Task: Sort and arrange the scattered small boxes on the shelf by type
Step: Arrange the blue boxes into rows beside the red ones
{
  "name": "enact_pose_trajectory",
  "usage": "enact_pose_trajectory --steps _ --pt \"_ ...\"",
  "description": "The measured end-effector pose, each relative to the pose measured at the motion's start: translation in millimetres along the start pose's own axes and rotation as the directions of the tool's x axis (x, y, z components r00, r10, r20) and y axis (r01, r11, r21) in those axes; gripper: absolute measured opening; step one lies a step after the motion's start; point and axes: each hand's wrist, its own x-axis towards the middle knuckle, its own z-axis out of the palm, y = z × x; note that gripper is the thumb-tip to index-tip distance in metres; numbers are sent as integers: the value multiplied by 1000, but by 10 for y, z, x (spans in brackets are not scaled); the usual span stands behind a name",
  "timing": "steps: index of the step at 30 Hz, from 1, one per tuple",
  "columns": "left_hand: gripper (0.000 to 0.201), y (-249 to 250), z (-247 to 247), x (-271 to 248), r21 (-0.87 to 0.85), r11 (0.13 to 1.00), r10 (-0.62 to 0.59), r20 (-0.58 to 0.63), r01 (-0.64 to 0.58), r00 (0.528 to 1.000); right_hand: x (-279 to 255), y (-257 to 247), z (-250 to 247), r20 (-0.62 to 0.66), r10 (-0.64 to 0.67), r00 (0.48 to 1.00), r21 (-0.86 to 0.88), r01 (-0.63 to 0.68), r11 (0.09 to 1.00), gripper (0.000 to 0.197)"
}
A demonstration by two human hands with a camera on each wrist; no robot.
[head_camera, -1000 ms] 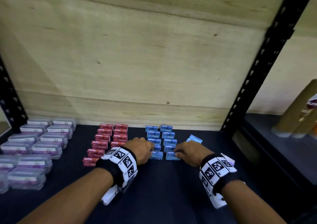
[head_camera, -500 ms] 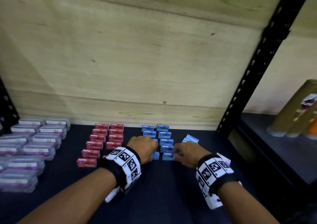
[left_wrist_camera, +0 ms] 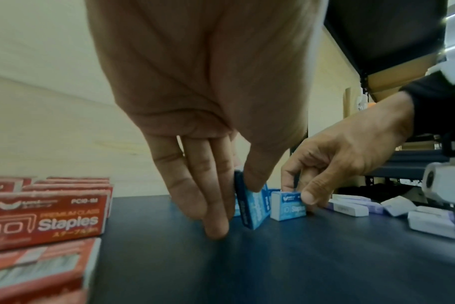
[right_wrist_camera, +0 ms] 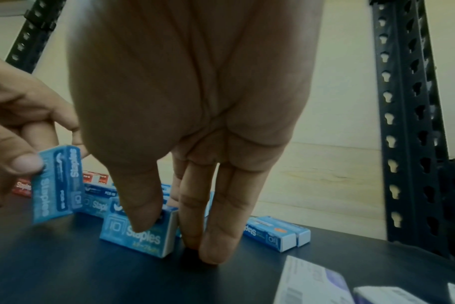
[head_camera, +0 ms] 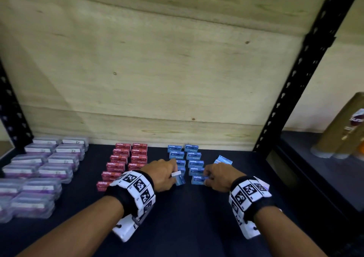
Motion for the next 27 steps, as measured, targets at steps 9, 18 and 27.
enact_pose_trajectory --steps 9,18,27 --pt "26 -58 -34 -57 279 958 -77 30 66 997 29 20 22 -4 12 1000 18 -12 1000 15" --pt "34 29 -64 66 362 932 -14 74 -14 997 -9 14 -22 18 -11 1000 69 9 998 14" --pt "27 32 -92 130 327 944 0 120 -40 993 12 31 -19 29 -18 999 91 16 996 14"
